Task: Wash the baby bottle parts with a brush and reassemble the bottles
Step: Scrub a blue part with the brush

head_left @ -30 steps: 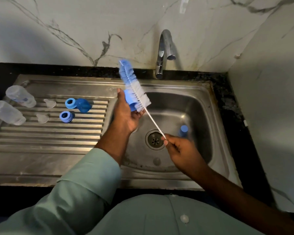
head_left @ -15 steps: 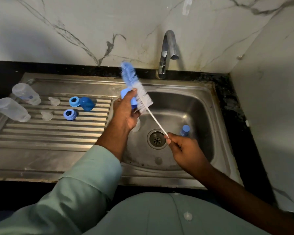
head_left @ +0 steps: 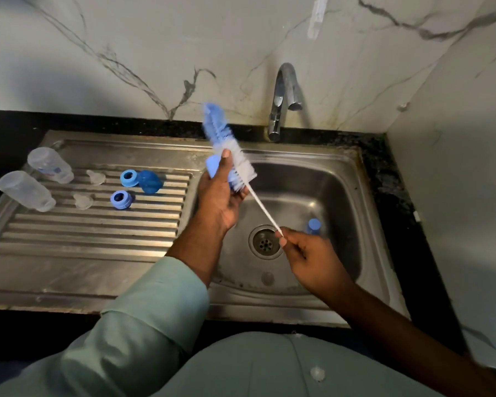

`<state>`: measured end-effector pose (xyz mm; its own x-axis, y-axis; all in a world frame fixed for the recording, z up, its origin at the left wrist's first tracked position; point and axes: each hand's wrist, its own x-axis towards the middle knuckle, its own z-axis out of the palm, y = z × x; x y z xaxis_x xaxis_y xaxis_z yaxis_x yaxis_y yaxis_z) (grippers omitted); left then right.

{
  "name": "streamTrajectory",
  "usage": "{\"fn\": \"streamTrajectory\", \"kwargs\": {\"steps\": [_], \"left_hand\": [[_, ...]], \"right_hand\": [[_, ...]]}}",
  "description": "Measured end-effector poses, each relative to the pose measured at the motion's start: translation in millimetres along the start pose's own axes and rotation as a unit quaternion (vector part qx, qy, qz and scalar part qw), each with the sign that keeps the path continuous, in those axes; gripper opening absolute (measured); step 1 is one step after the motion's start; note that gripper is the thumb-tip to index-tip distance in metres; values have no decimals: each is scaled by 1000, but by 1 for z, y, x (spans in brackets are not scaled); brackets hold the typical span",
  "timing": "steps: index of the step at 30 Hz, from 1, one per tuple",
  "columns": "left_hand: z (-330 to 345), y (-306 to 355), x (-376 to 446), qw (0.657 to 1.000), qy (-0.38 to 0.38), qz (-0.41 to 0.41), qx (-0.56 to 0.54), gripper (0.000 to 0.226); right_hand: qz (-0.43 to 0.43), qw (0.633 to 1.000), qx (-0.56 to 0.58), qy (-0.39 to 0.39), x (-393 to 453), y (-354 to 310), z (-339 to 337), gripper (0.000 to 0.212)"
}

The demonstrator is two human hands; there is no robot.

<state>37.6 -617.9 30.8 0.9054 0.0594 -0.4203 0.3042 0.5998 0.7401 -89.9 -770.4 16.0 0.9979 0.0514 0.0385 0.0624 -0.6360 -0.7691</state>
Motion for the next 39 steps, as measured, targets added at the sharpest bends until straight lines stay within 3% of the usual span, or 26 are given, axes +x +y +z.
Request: {"fn": "streamTrajectory", "kwargs": {"steps": [2,5,9,14,17,20,25,29,33,36,39], "left_hand": [[-6,0,3,1000,-2,10,-22,23],[-2,-14,-6,998,-20,-44,35,40],[-9,0,1,999,-20,-40,21,46],[-4,-4,-3,994,-35,-81,69,44],[-7,1,-1,996,-3,-64,65,47],[-5,-15,-5,992,-5,-56,110,47],[-20,12,11,996,60,-47,-42,50],[-6,3,0,995,9,-79,52,57],[-8,5,1,996,-3,-79,-46,62],[-4,-7,-7,997,-32,-69,26,60],[-5,-4,-5,997,-21,-64,-38,57]], "right_hand": [[-16,1000,-1,-15,-10,1,0,18],[12,1000,18,10,5,-1,0,17],[-4,1000,5,-7,-3,-1,-1,17],[19,999,18,21,8,-2,-2,16],[-5,1000,-17,-12,-5,2,1,17],[10,1000,-12,10,0,2,1,16],[-19,1000,-19,-14,-17,0,-10,23],[19,1000,11,17,0,0,-9,18],[2,1000,15,-3,-13,3,-2,27],[53,997,65,5,-2,5,-1,21],[57,993,104,1,-1,8,-9,18]]}}
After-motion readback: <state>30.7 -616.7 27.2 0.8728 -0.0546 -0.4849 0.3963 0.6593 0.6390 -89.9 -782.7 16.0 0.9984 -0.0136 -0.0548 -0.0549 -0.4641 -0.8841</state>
